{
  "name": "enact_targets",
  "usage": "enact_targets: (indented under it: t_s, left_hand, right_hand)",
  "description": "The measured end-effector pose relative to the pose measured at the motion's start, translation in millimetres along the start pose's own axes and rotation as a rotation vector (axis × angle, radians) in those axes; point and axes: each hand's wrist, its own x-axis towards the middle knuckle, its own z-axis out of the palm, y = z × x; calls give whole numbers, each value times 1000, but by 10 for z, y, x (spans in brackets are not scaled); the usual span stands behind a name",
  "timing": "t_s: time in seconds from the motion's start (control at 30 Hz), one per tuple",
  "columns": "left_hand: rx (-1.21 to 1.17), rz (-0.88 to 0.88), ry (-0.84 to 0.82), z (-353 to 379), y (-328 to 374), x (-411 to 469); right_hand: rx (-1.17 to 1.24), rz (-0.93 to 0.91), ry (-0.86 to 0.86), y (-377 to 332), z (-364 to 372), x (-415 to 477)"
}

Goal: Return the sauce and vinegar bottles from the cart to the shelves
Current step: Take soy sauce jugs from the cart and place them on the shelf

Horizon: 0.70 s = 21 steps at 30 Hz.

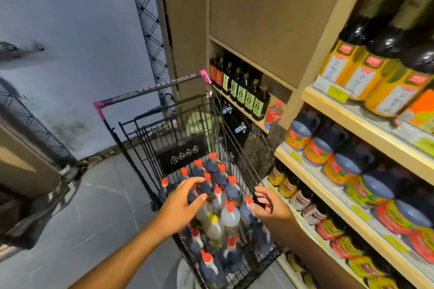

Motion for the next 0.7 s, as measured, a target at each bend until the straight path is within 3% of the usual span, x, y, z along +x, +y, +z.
enact_targets:
  t_s: [0.27,0.5,0.7]
  left_hand:
    - [-61,-61,-117,-250,-623,1277]
    - [-107,-163,-92,-43,-1223,2013]
    - [-101,-241,-112,105,-1581,2304]
  right_hand:
    - [-83,120,9,-5,532,1390]
    - [-217,165,-20,270,1003,2751]
    - [-510,164,-79,618,1389,3734]
